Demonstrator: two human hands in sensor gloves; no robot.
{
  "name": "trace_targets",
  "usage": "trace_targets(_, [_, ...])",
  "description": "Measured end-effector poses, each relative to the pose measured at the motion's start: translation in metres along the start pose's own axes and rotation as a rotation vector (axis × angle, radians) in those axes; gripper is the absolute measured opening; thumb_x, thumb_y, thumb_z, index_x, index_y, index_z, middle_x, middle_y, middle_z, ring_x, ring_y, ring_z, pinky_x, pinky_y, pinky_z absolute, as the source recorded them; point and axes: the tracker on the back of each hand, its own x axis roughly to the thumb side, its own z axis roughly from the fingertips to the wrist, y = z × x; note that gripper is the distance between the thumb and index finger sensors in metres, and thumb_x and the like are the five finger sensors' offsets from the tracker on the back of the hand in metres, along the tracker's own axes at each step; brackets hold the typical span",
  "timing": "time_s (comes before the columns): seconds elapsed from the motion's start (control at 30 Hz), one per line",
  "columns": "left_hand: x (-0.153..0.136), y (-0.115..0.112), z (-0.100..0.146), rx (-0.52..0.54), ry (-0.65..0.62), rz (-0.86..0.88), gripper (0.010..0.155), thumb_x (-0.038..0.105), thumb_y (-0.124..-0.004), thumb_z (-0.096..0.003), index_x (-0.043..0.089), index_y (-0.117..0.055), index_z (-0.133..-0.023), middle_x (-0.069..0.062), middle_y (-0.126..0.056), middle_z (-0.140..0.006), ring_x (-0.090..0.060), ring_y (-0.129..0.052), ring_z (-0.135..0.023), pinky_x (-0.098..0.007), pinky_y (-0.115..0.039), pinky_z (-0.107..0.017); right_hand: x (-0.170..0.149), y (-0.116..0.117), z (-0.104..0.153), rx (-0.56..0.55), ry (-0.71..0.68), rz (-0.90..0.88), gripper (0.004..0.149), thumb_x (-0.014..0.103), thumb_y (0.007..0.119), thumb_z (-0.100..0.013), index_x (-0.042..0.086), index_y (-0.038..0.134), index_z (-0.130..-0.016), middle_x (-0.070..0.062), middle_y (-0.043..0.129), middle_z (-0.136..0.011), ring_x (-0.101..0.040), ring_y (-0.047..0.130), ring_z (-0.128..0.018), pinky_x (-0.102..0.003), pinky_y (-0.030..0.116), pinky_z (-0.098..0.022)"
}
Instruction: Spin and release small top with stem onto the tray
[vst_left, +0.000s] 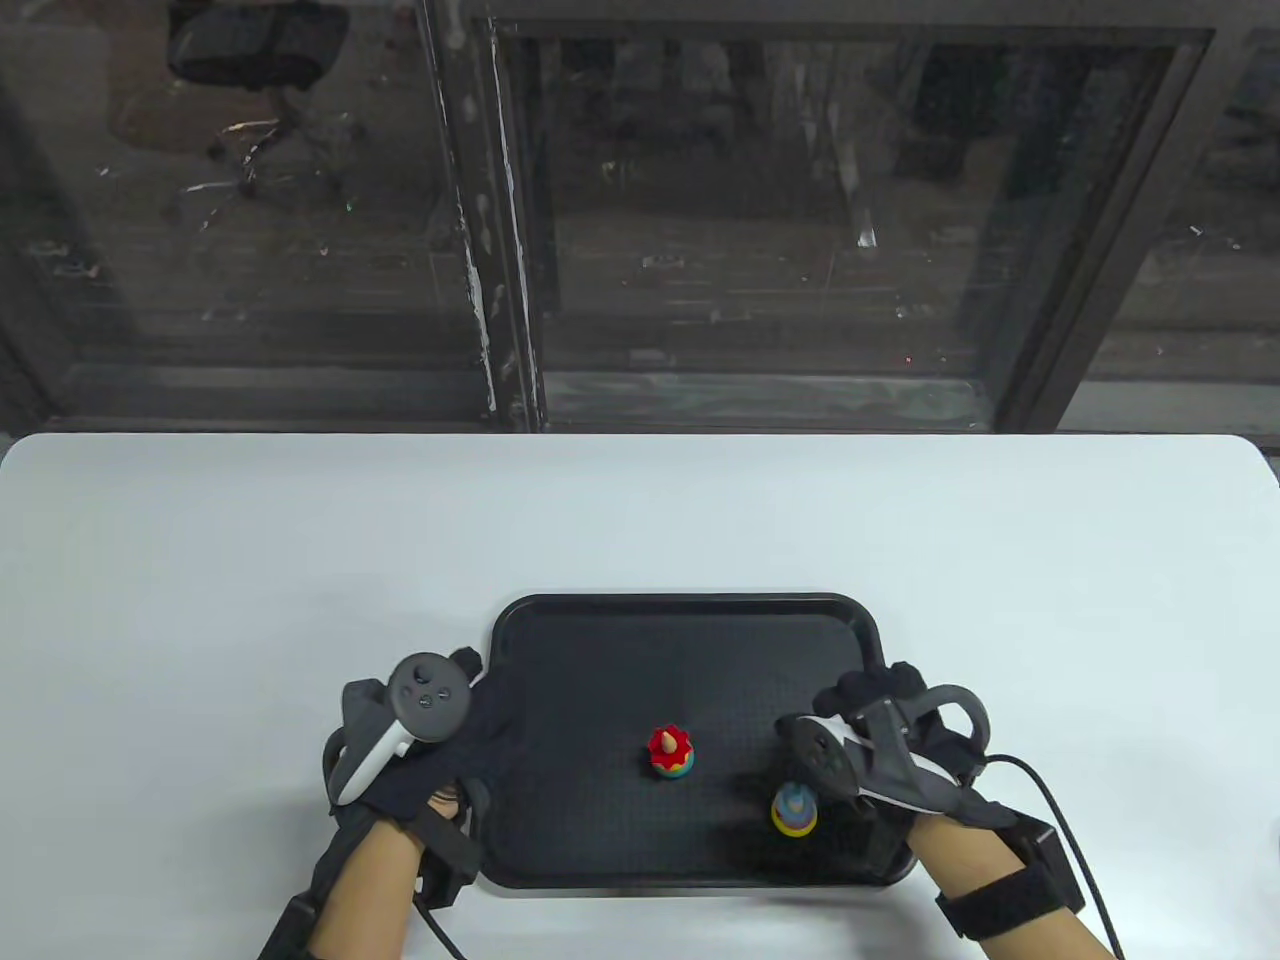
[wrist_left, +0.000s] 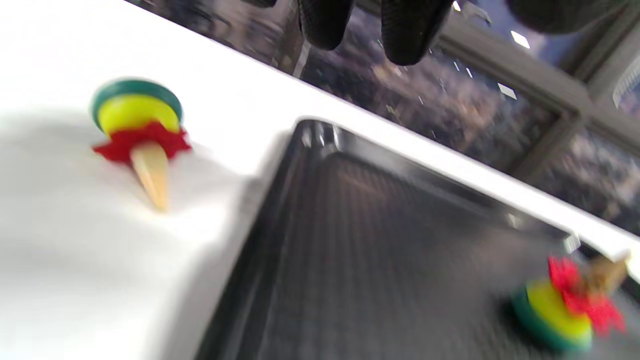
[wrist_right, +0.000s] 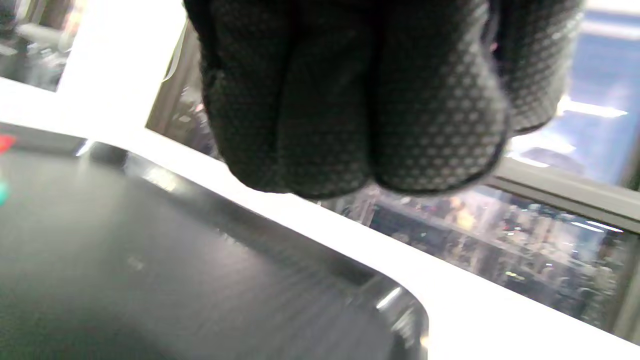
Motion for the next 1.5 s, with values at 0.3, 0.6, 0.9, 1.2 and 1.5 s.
trace_targets(0.3, [-0.057, 0.034, 0.014, 0.244, 0.274, 0.126, 0.059, 0.055, -0.070, -0.0451, 0.055, -0.061, -0.103, 0.009, -0.045, -0.127, -0.037, -0.043, -0.119, -0.060, -0.044, -0.088, -0.073, -0.039, 0.029, 0.006, 0.367, -0.215, 0.064, 0.064, 0.053, -0.042, 0.027, 0.095, -0.073, -0.003, 0.102, -0.066, -0.023, 0.104, -0.049, -0.050, 0.083, -0.054])
trace_targets(0.6, [-0.036, -0.025, -0.019, -0.207, 0.319, -0.436, 0.060, 0.030, -0.078, -0.0499, 0.065, -0.061, -0.095, 0.026, -0.017, -0.126, -0.026, -0.043, -0.120, -0.052, -0.051, -0.091, -0.091, -0.011, 0.057, 0.140, 0.442, -0.382, 0.063, 0.063, 0.055, -0.043, 0.028, 0.092, -0.079, -0.004, 0.098, -0.073, -0.026, 0.101, -0.058, -0.054, 0.078, -0.058])
trace_targets(0.9, [-0.036, -0.043, -0.025, -0.091, 0.322, -0.610, 0.055, 0.042, -0.086, -0.0369, 0.056, -0.069, -0.088, 0.014, -0.048, -0.121, -0.017, -0.086, -0.092, -0.037, -0.079, -0.076, -0.103, 0.006, 0.061, 0.208, 0.458, -0.494, 0.063, 0.064, 0.055, -0.043, 0.027, 0.090, -0.081, -0.005, 0.096, -0.076, -0.028, 0.100, -0.060, -0.055, 0.076, -0.059])
trace_targets(1.2, [-0.040, -0.044, -0.027, -0.103, 0.431, -0.713, 0.055, 0.044, -0.075, -0.0412, 0.058, -0.055, -0.091, 0.005, -0.062, -0.111, -0.011, -0.093, -0.083, -0.037, -0.086, -0.070, -0.099, 0.010, 0.063, 0.234, 0.447, -0.543, 0.063, 0.064, 0.054, -0.043, 0.029, 0.090, -0.081, -0.004, 0.096, -0.076, -0.027, 0.100, -0.061, -0.055, 0.076, -0.059])
trace_targets(1.5, [-0.040, -0.006, -0.007, 0.137, 0.162, -0.083, 0.052, 0.049, -0.079, -0.0368, 0.055, -0.074, -0.088, 0.008, -0.051, -0.121, -0.031, -0.059, -0.112, -0.056, -0.056, -0.085, -0.106, 0.010, 0.063, 0.234, 0.456, -0.645, 0.063, 0.064, 0.054, -0.043, 0.028, 0.088, -0.083, -0.005, 0.095, -0.078, -0.028, 0.099, -0.063, -0.056, 0.074, -0.060])
